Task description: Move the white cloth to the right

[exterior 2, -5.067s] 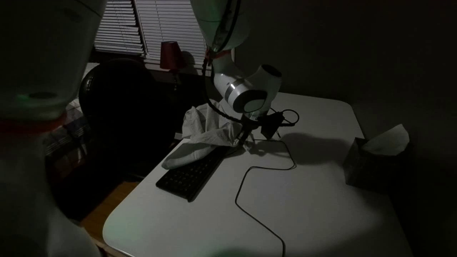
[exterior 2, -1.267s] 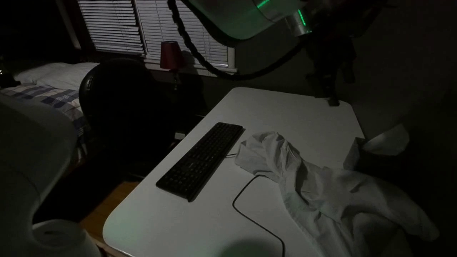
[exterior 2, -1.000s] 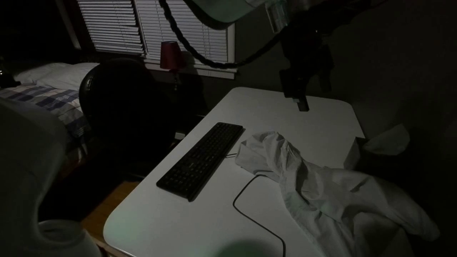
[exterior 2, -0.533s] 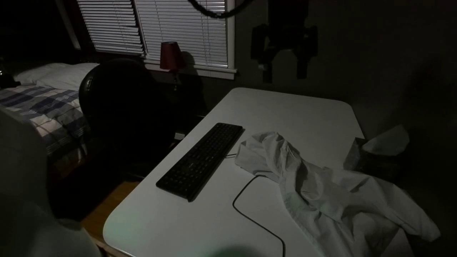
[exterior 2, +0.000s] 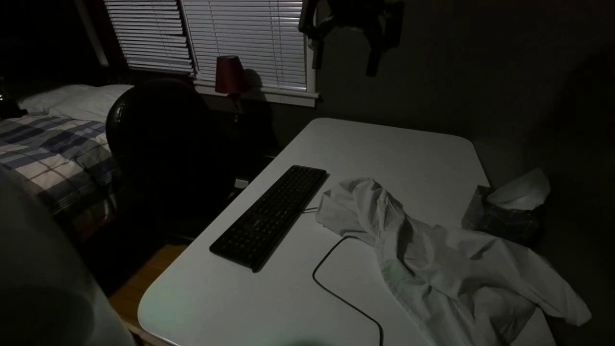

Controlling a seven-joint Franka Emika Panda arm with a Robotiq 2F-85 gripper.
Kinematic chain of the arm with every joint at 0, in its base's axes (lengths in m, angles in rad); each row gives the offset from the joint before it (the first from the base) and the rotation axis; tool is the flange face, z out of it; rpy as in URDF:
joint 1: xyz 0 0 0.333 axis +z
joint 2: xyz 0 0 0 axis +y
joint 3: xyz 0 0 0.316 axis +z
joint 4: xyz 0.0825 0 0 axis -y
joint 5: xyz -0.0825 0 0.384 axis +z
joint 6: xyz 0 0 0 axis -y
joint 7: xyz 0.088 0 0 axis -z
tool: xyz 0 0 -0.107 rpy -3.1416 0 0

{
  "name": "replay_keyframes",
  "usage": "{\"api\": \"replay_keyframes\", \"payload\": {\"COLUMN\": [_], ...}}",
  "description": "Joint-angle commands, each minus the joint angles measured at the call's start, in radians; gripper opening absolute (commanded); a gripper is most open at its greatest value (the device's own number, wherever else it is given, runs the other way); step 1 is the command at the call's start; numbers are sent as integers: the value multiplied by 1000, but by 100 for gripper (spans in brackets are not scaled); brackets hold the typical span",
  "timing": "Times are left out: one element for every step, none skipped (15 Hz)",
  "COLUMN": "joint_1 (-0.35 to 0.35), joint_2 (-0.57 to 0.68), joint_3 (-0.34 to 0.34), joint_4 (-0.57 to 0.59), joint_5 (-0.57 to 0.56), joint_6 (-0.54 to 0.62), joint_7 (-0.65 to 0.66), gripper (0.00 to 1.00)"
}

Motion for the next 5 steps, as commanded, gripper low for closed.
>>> {"api": "replay_keyframes", "payload": {"joint_1": [57, 57, 57, 56, 56], "joint_2": [-3, -3, -3, -3, -3], "joint_3": [-47, -48, -49, -50, -50], "joint_4": [2, 2, 2, 2, 2], "joint_5": [-11, -10, -9, -9, -9], "joint_6": [-3, -3, -3, -3, -3], "joint_7": [15, 16, 16, 16, 16], "gripper": [100, 100, 100, 100, 100]}}
